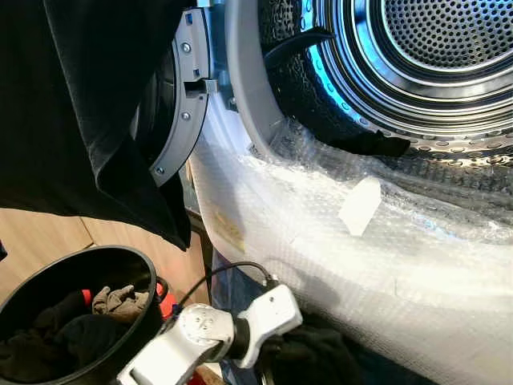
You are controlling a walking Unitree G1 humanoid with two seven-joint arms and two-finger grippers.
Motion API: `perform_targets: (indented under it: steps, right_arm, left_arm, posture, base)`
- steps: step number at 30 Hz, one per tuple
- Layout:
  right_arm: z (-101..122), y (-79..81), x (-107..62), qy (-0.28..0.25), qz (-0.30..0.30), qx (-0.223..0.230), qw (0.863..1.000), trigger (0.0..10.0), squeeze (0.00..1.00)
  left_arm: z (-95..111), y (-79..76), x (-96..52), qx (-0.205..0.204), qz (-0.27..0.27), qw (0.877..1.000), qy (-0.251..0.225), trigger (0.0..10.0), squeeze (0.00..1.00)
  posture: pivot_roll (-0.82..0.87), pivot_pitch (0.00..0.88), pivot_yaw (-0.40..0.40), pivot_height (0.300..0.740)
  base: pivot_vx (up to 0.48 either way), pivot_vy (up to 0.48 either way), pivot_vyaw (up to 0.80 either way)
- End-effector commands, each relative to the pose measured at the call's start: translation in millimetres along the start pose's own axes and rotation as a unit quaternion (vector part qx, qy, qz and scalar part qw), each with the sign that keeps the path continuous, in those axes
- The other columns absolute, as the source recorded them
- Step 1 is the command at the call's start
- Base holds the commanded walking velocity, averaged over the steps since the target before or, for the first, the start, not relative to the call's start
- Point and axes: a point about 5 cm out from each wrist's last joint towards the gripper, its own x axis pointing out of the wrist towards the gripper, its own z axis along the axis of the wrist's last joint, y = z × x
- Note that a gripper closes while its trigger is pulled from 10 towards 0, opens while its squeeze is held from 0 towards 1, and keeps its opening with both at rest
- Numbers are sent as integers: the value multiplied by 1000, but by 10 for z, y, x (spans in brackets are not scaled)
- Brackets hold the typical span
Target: Clothes washing
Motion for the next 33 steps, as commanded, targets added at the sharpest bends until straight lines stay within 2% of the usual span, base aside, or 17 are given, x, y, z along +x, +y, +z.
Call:
perform_targets:
  steps: [1, 2, 5, 6, 13, 14, 15, 16, 18, 19, 22, 23, 24, 25, 29, 30, 33]
  right_arm:
    - [12, 8, -3, -11, 24, -32, 999, 10000, 0]
    - [12, 8, -3, -11, 24, -32, 999, 10000, 0]
    - [38, 53, -17, -31, 84, -124, 988, 10000, 0]
    - [67, 10, -30, -46, 94, -135, 985, 10000, 0]
    - [120, -215, -134, -111, 160, -126, 973, 10000, 0]
    - [131, -243, -150, -120, 170, -116, 971, 10000, 192]
    - [227, -279, -216, -166, 217, -74, 959, 10000, 1000]
    - [313, -305, -288, -211, 258, -54, 941, 10000, 1000]
    - [326, -309, -303, -218, 265, -53, 938, 10000, 1000]
    - [390, -383, -413, -255, 296, -64, 918, 10000, 1000]
    - [501, -487, -539, -286, 313, -80, 902, 10000, 1000]
    - [604, -530, -647, -314, 333, -90, 884, 10000, 1000]
    - [604, -530, -647, -314, 333, -90, 884, 10000, 1000]
    - [670, -542, -719, -331, 347, -97, 872, 10000, 1000]
    - [770, -507, -782, -350, 357, -118, 858, 10000, 1000]
    - [837, -438, -828, -357, 373, -137, 846, 10000, 1000]
    - [893, -369, -918, -368, 399, -143, 828, 10000, 1000]
  left_arm:
    - [13, 98, -109, 12, 37, 999, -6, 0, 0]
    - [13, 98, -109, 12, 37, 999, -6, 0, 0]
    - [-64, 81, -195, 15, 36, 999, 7, 0, 0]
    - [-89, 62, -219, 9, 36, 999, 8, 0, 0]
    - [-181, -30, -264, -8, 33, 999, 17, 0, 0]
    - [-183, -42, -269, -10, 32, 999, 17, 0, 0]
    - [-195, -72, -282, -13, 28, 999, 18, 0, 0]
    - [-213, -95, -296, -17, 23, 999, 19, 0, 0]
    - [-217, -99, -299, -17, 22, 999, 19, 0, 0]
    - [-246, -123, -323, -21, 19, 999, 25, 0, 0]
    - [-264, -138, -327, -26, 18, 999, 26, 0, 0]
    - [-252, -156, -295, -31, 16, 999, 19, 0, 0]
    - [-252, -156, -295, -31, 16, 999, 19, 0, 0]
    - [-232, -172, -268, -33, 11, 999, 13, 0, 0]
    - [-200, -180, -216, -25, 5, 1000, 9, 0, 0]
    - [-131, -175, -150, -18, 3, 1000, -6, 0, 0]
    - [-54, -190, -68, -11, -1, 1000, -23, 0, 0]
  posture:
    - [71, 0, -24, 740]
    - [71, 0, -24, 740]
    - [68, 0, -25, 740]
    - [68, 0, -25, 740]
    - [64, 0, -29, 740]
    - [68, 0, -34, 740]
    - [71, 0, -38, 740]
    - [71, 0, -38, 740]
    - [71, 0, -38, 740]
    - [62, 0, -36, 740]
    - [60, 0, -31, 740]
    - [52, 0, -22, 740]
    - [52, 0, -22, 740]
    - [52, 0, -22, 740]
    - [51, 0, -22, 740]
    - [51, 0, -21, 740]
    - [51, 0, -22, 740]
  base:
    - [0, 0, 0]
    - [0, 0, 0]
    - [0, 0, 0]
    - [0, 0, 0]
    - [0, 0, 0]
    - [0, 0, 0]
    - [0, 0, 0]
    - [0, 0, 0]
    - [0, 0, 0]
    - [0, 0, 0]
    - [0, 0, 0]
    - [0, 0, 0]
    - [0, 0, 0]
    - [0, 0, 0]
    - [0, 0, 0]
    - [0, 0, 0]
    - [0, 0, 0]
